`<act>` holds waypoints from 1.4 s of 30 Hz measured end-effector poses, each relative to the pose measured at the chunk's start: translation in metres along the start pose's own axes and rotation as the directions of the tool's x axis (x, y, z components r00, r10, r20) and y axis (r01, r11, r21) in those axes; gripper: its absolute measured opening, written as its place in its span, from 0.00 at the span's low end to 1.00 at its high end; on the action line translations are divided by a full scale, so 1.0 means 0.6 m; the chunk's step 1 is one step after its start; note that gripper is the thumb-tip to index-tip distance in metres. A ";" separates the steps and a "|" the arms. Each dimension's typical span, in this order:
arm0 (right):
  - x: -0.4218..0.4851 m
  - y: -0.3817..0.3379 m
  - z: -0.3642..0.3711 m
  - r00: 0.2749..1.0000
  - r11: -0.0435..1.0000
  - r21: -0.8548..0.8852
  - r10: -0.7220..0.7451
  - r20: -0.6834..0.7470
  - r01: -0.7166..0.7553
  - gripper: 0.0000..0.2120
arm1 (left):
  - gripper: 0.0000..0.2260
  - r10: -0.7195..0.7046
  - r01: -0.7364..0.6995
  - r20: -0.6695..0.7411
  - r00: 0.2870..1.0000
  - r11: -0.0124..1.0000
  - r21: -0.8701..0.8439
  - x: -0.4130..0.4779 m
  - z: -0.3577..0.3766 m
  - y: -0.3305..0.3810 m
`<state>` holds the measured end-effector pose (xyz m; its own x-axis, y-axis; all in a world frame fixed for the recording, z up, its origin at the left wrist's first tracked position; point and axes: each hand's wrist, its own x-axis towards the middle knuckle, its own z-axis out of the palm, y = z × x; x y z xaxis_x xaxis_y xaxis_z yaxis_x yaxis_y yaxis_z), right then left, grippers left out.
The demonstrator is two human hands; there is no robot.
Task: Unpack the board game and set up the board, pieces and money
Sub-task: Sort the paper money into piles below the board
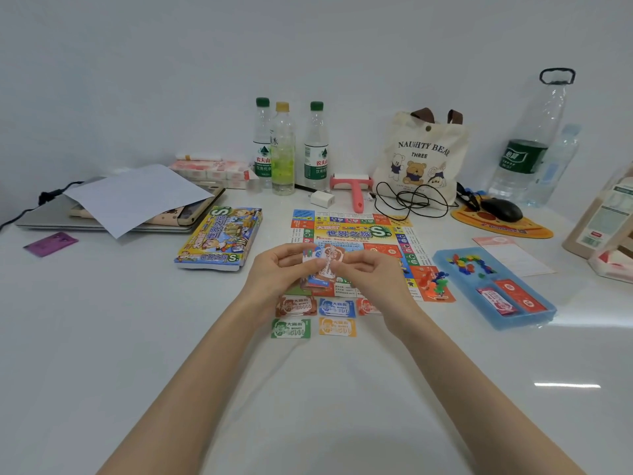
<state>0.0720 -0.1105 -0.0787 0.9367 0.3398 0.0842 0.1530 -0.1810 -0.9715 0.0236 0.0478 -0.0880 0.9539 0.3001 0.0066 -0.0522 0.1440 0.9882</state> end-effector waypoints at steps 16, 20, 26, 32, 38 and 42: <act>0.034 -0.019 0.000 0.948 0.913 -0.394 0.031 0.318 0.103 0.06 | 0.12 -0.024 -0.059 -0.298 0.954 0.962 -0.266 0.019 -0.040 0.005; 0.046 -0.024 0.025 0.927 0.875 -0.465 0.050 0.372 0.139 0.02 | 0.12 0.001 -0.091 -0.325 0.946 0.961 -0.263 0.019 -0.047 0.008; 0.052 -0.024 0.046 0.918 0.876 -0.466 0.078 0.389 0.124 0.02 | 0.13 -0.016 -0.092 -0.340 0.940 0.950 -0.298 0.025 -0.054 0.007; 0.048 -0.014 0.054 0.920 0.897 -0.429 0.074 0.385 0.108 0.03 | 0.13 -0.012 -0.097 -0.339 0.941 0.949 -0.301 0.026 -0.054 0.009; 0.048 0.007 0.065 0.920 0.866 -0.478 0.056 0.387 0.148 0.02 | 0.12 0.002 -0.102 -0.324 0.946 0.950 -0.294 0.025 -0.051 0.006; 0.044 0.018 0.072 0.942 0.823 -0.540 0.018 0.334 0.176 0.03 | 0.12 0.000 -0.091 -0.308 0.952 0.956 -0.279 0.026 -0.051 0.006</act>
<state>0.0845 -0.0638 -0.0963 0.7802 0.6254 -0.0122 0.4607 -0.5877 -0.6651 0.0289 0.0820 -0.0891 0.8167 0.5756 -0.0405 -0.2188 0.3738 0.9013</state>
